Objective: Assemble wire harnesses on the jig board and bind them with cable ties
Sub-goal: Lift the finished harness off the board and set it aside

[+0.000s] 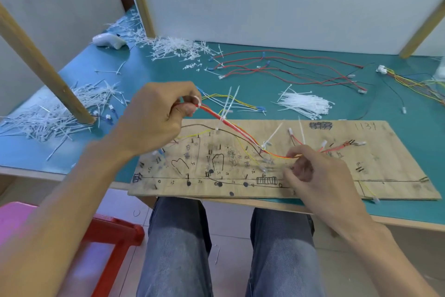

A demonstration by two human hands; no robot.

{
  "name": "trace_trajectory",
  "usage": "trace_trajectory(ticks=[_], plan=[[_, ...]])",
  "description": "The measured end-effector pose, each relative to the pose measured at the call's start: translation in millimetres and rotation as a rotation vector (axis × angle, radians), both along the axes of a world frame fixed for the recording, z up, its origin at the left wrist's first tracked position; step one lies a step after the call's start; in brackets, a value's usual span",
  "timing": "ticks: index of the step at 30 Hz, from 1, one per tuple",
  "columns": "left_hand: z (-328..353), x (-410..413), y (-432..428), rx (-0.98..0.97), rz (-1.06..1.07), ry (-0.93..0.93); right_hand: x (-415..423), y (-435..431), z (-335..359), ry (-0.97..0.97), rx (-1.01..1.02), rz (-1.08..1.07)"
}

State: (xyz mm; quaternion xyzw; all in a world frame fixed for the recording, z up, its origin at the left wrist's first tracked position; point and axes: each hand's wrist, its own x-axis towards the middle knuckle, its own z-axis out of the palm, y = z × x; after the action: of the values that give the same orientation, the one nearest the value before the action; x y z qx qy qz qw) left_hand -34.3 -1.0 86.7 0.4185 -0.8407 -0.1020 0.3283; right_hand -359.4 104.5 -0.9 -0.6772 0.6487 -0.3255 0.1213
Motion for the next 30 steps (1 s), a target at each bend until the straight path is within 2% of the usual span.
trace_trajectory(ticks=[2, 4, 5, 9, 14, 16, 20, 26, 30], plan=[[17, -1, -5, -0.027, -0.015, -0.016, 1, -4, 7, 0.176, -0.044, 0.019], [26, -1, -10, -0.046, -0.008, -0.013, 2, -8, 8, 0.266, 0.023, 0.110], [27, -1, -11, -0.026, -0.003, -0.012, 2, -9, 7, 0.250, 0.059, 0.144], [7, 1, -4, 0.088, 0.028, -0.095, -8, -23, 1, -0.017, 0.089, 0.156], [-40, -11, 10, 0.184, 0.114, -0.476, -21, -24, -3, -0.178, 0.086, 0.184], [-52, -20, 8, 0.162, 0.089, -0.575, -23, -27, -4, -0.164, 0.095, 0.187], [-60, -25, 4, 0.051, 0.058, -0.655, -31, -33, -2, -0.094, 0.101, 0.236], [-61, -30, 6, -0.014, 0.083, -0.746, -31, -29, -16, -0.025, -0.060, 0.233], [-60, -34, -1, 0.014, 0.085, -0.771, -29, -30, -24, -0.012, -0.148, 0.194]])
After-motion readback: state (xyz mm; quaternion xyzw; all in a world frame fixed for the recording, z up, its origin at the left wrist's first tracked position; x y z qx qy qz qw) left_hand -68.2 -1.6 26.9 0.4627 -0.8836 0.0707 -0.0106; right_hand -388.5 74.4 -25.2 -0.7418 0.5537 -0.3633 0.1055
